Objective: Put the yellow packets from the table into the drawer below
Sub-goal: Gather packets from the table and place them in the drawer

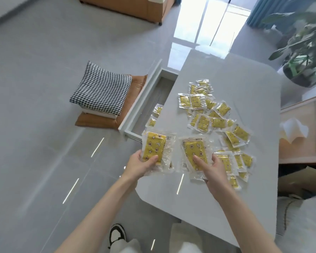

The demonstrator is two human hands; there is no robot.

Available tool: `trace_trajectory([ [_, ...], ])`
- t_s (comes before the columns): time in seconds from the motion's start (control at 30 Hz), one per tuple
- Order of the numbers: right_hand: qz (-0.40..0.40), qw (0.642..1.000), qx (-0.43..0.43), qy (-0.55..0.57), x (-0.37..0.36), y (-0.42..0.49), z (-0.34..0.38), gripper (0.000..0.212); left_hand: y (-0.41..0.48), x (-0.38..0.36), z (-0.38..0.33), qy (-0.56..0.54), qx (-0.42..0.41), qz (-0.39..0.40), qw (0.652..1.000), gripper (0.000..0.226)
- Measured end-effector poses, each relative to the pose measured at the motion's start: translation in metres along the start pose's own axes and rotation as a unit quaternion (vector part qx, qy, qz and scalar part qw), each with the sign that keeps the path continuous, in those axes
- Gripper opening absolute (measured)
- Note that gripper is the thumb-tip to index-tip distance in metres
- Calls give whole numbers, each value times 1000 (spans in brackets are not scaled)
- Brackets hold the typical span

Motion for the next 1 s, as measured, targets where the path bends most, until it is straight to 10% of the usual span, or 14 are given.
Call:
trace_trajectory([
  [0.17,-2,1000,27,5,-99,-47,-2,112,-19,106,-32,22,-31,17,999,14],
  [0.5,-11,999,29,17,-238,-89,35,38,-18,234,-98,19,-50,7,999,17],
  [1.0,-40,998,16,43,-379,-9,133,29,134,331,-210,57,-96,53,992,17],
])
Point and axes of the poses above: each hand's wrist, its own y-axis towards the middle knuckle, its own x-axis out of the back of the hand, z = x × y, the point moved 1 cm from there along y, towards the middle knuckle, and after that the axes turned 12 degrees about -x, right-handed, at the moved point
